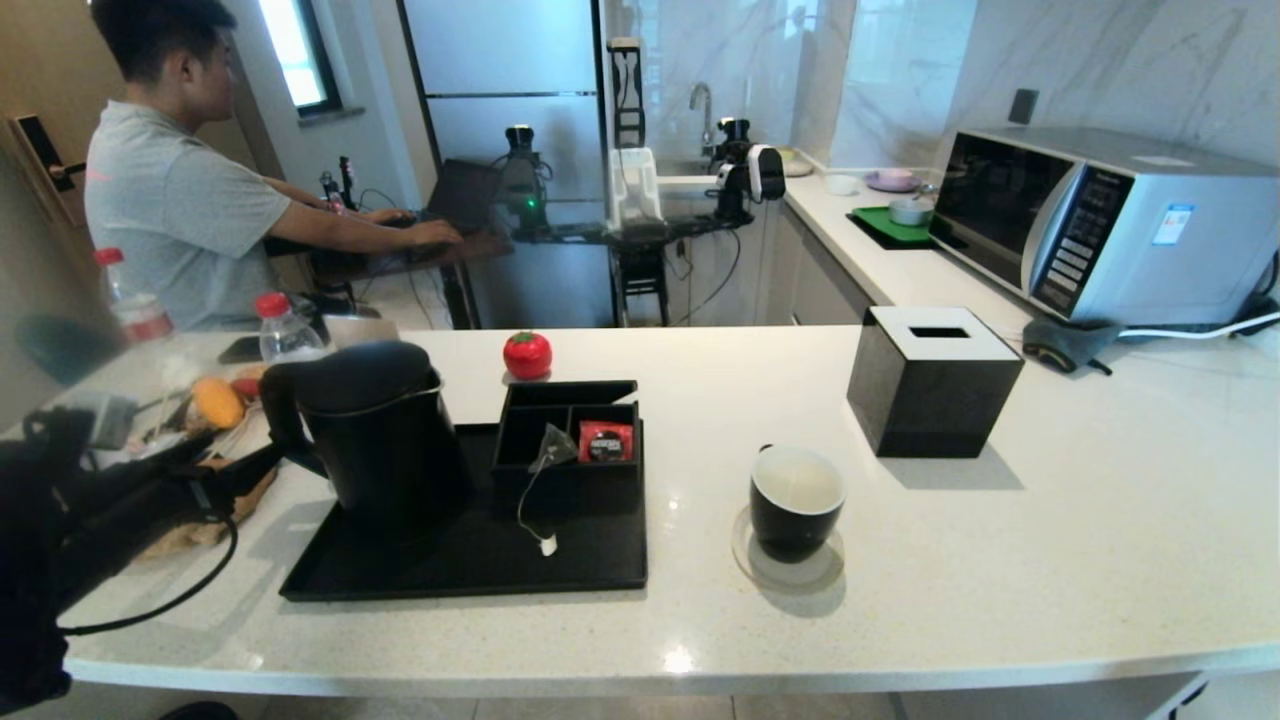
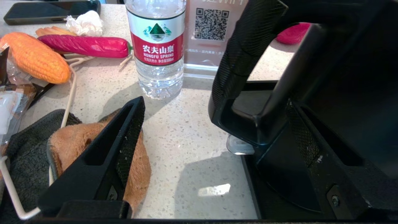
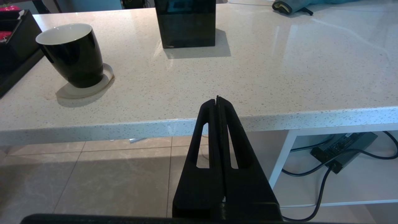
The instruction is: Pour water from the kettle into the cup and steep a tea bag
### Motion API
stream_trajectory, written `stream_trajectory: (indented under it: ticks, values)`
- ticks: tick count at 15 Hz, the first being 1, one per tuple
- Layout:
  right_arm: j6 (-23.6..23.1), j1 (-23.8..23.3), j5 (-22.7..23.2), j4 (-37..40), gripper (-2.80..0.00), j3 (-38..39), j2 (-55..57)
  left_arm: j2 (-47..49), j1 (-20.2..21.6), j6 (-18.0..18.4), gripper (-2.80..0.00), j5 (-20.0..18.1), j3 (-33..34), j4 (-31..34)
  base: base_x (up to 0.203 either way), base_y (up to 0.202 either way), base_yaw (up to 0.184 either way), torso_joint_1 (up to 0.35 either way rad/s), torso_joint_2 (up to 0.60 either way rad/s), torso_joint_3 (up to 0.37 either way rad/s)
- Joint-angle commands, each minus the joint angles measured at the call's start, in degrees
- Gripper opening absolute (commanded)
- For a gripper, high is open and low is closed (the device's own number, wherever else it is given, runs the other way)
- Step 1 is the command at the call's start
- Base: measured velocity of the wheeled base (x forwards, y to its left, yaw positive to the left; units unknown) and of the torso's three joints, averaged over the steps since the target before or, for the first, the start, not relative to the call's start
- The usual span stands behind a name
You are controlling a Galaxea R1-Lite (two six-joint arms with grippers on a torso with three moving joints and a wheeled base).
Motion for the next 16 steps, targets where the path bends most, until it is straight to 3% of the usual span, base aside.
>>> stream_trajectory:
  ticks: [1,16]
  values:
    - [0.01,0.01,-0.01,-0.01,-2.80,0.00,0.00,0.70,-0.04,-0.02,0.00,-0.17,-0.91,-2.75,0.000,0.000,0.000,0.000,0.00,0.000]
    - [0.01,0.01,-0.01,-0.01,-2.80,0.00,0.00,7.03,-1.39,-0.09,0.00,-0.09,-9.49,-2.75,0.000,0.000,0.000,0.000,0.00,0.000]
